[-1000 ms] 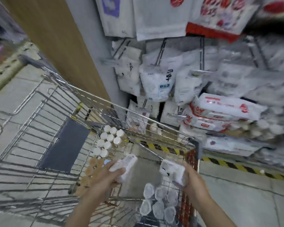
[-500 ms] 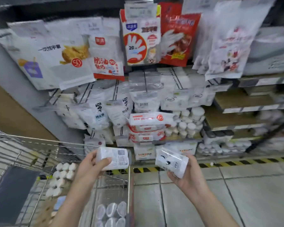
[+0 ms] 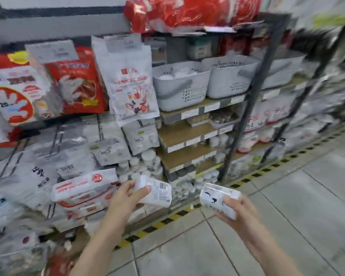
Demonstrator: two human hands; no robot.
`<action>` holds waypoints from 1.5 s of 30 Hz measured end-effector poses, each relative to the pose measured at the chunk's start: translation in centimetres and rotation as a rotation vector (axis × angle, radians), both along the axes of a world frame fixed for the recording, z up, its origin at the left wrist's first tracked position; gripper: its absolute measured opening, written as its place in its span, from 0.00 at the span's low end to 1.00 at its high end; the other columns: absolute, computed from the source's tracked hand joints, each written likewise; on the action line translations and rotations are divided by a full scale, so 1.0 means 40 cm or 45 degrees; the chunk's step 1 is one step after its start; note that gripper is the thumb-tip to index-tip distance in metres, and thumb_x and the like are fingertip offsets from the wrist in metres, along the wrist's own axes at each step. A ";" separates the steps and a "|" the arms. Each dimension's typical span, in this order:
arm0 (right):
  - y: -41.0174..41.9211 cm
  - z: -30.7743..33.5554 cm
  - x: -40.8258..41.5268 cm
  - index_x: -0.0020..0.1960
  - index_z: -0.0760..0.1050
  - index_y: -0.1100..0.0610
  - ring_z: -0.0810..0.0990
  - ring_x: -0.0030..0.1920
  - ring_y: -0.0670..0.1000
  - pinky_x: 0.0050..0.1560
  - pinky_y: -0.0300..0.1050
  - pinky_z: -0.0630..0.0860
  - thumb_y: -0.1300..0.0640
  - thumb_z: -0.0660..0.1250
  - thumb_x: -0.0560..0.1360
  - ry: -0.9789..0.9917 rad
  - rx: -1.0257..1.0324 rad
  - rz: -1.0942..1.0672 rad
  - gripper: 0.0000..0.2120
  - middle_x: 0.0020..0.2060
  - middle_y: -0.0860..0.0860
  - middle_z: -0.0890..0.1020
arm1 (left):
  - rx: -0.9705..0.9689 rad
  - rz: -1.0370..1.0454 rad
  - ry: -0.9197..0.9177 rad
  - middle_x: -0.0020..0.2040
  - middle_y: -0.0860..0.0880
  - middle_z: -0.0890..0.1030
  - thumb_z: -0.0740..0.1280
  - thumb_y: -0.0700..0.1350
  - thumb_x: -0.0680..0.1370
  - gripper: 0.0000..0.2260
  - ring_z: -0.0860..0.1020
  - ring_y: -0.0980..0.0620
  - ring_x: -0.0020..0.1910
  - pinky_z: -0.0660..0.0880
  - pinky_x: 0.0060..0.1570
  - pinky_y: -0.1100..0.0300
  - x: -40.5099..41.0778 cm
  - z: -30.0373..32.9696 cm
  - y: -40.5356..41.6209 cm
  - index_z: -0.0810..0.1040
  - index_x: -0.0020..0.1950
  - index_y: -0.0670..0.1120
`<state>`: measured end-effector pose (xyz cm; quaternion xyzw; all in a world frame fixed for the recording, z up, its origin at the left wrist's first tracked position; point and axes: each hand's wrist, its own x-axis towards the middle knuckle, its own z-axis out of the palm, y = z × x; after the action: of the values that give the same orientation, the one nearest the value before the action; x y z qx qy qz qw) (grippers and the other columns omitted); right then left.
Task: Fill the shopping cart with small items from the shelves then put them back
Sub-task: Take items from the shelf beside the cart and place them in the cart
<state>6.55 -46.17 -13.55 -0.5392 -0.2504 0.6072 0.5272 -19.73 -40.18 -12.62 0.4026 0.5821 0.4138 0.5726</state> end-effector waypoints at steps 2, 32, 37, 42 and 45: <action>0.014 0.016 0.071 0.57 0.76 0.58 0.83 0.51 0.49 0.54 0.50 0.80 0.40 0.82 0.44 -0.084 0.045 -0.090 0.46 0.50 0.50 0.85 | 0.040 -0.044 0.005 0.51 0.44 0.83 0.71 0.44 0.74 0.11 0.82 0.46 0.49 0.78 0.50 0.50 0.046 0.021 0.054 0.78 0.56 0.47; 0.909 0.145 0.635 0.55 0.77 0.57 0.85 0.40 0.53 0.43 0.50 0.76 0.58 0.68 0.64 -0.011 0.320 -0.353 0.18 0.50 0.57 0.84 | 0.427 0.058 0.004 0.46 0.53 0.85 0.68 0.44 0.74 0.08 0.82 0.53 0.47 0.76 0.50 0.54 0.607 0.206 0.929 0.79 0.49 0.56; 1.063 0.204 0.696 0.56 0.76 0.56 0.85 0.47 0.53 0.42 0.46 0.80 0.39 0.82 0.46 -0.074 0.445 -0.206 0.44 0.50 0.54 0.85 | 0.455 0.205 -0.002 0.49 0.52 0.83 0.67 0.42 0.75 0.08 0.80 0.54 0.50 0.71 0.42 0.62 0.653 0.245 1.006 0.78 0.50 0.54; 1.199 0.249 0.754 0.55 0.75 0.57 0.84 0.50 0.55 0.39 0.42 0.82 0.43 0.82 0.47 -0.044 0.588 -0.103 0.41 0.52 0.55 0.84 | 0.545 0.347 0.120 0.48 0.54 0.85 0.70 0.51 0.67 0.14 0.80 0.49 0.53 0.74 0.55 0.50 0.695 0.260 1.085 0.80 0.52 0.53; 1.263 0.252 0.788 0.54 0.76 0.52 0.83 0.52 0.54 0.47 0.45 0.82 0.35 0.81 0.45 -0.158 0.664 -0.074 0.42 0.52 0.53 0.83 | 0.611 0.439 0.163 0.44 0.58 0.82 0.70 0.44 0.72 0.10 0.79 0.55 0.54 0.72 0.52 0.59 0.735 0.270 1.123 0.77 0.52 0.51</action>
<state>38.07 4.34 -3.45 -0.4284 -0.4147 0.4726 0.6489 9.68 4.76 -1.84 0.4467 0.5623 0.6045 0.3446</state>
